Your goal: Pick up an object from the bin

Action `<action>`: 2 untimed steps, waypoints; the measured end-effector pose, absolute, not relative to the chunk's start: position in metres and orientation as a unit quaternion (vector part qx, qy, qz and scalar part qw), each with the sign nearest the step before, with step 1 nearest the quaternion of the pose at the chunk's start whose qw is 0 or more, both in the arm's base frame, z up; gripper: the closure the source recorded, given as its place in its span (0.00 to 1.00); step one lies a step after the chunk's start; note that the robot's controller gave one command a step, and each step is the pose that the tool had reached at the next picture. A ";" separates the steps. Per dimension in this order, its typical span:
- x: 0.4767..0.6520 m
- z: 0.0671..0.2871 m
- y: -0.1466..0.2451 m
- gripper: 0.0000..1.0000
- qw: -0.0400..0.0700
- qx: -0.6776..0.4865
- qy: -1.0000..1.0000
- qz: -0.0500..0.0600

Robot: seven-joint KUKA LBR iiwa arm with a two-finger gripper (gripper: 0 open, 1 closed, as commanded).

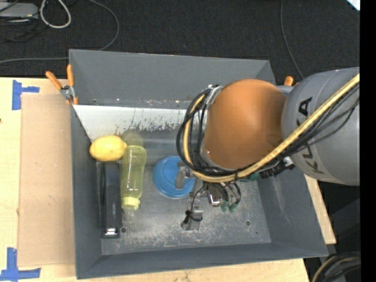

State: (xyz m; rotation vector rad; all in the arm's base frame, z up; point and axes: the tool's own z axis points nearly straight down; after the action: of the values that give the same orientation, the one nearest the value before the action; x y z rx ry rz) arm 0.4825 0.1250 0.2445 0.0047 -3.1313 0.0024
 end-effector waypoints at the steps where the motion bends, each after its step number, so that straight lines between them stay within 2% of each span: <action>1: 0.484 0.248 0.124 0.00 0.002 -0.001 -1.000 0.000; 2: 0.533 0.141 0.150 0.00 0.000 0.093 -0.996 0.000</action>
Offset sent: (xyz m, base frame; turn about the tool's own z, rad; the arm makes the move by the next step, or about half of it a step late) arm 0.0806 0.0413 -0.1745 -0.3043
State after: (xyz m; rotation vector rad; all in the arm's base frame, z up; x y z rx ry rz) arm 0.5332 0.1495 0.1413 0.2910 -3.1272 -0.0006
